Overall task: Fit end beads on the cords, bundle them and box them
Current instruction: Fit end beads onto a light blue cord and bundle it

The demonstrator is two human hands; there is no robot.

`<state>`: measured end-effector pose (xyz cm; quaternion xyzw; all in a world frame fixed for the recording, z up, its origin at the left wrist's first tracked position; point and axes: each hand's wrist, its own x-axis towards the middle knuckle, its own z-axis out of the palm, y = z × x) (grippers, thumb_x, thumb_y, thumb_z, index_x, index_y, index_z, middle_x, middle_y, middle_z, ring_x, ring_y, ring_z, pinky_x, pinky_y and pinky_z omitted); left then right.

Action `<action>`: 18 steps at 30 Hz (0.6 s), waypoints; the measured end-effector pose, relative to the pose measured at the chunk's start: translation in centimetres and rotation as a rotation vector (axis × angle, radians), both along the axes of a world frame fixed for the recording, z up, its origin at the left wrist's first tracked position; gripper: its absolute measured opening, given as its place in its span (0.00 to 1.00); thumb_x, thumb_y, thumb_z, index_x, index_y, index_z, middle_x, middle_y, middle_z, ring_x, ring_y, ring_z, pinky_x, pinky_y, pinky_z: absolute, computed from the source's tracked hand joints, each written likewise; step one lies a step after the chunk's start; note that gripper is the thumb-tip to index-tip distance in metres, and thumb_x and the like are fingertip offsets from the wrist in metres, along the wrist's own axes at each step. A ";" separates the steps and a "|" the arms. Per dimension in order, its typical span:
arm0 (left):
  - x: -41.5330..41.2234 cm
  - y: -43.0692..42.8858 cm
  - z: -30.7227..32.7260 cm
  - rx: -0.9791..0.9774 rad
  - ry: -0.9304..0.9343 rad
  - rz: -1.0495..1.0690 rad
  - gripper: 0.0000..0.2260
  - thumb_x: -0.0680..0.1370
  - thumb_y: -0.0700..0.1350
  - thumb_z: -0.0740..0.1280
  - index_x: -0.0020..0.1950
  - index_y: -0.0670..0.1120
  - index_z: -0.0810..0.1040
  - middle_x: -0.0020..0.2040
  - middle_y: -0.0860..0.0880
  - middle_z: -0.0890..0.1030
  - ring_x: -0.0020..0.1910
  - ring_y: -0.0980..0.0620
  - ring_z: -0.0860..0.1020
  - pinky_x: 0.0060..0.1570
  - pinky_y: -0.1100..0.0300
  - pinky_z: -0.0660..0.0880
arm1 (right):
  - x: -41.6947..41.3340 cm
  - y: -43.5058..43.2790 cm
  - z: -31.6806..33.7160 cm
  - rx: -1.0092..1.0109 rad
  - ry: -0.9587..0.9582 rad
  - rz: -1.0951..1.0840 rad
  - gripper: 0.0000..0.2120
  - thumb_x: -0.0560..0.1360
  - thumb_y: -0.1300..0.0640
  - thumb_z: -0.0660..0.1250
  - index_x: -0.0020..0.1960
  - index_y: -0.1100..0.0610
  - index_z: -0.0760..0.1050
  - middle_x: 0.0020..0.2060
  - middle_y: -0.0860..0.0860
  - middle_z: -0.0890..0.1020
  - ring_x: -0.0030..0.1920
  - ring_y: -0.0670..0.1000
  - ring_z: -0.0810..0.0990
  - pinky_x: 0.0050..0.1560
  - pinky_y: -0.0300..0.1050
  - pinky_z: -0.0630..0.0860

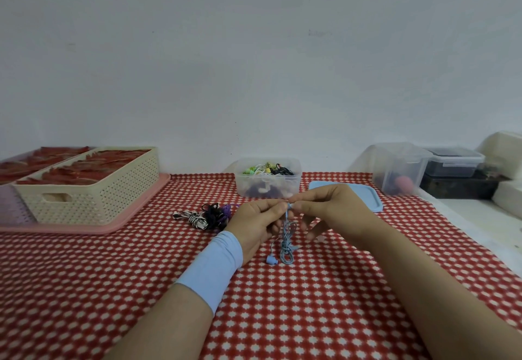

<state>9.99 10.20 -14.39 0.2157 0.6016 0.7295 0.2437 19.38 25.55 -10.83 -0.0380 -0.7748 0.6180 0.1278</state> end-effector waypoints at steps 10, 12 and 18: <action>0.1 -0.7 0.1 -0.023 0.022 -0.148 0.07 0.79 0.39 0.65 0.51 0.41 0.83 0.39 0.47 0.82 0.41 0.48 0.74 0.49 0.55 0.75 | 0.4 0.5 -0.1 -0.061 -0.097 0.080 0.07 0.75 0.61 0.73 0.51 0.60 0.87 0.43 0.59 0.86 0.35 0.51 0.82 0.31 0.44 0.81; 0.2 -0.6 0.3 -0.027 0.024 -0.163 0.07 0.79 0.39 0.65 0.50 0.41 0.83 0.39 0.47 0.82 0.40 0.50 0.74 0.48 0.56 0.76 | 0.4 0.6 -0.1 -0.078 -0.110 0.091 0.08 0.73 0.60 0.73 0.51 0.61 0.86 0.43 0.59 0.86 0.35 0.51 0.81 0.31 0.44 0.80; 0.7 -0.2 0.5 -0.060 0.103 -0.150 0.07 0.80 0.38 0.65 0.50 0.41 0.83 0.38 0.48 0.83 0.39 0.51 0.76 0.47 0.58 0.76 | 0.7 0.9 0.6 -0.079 -0.195 0.091 0.11 0.68 0.58 0.75 0.48 0.61 0.87 0.41 0.58 0.86 0.33 0.49 0.81 0.32 0.45 0.82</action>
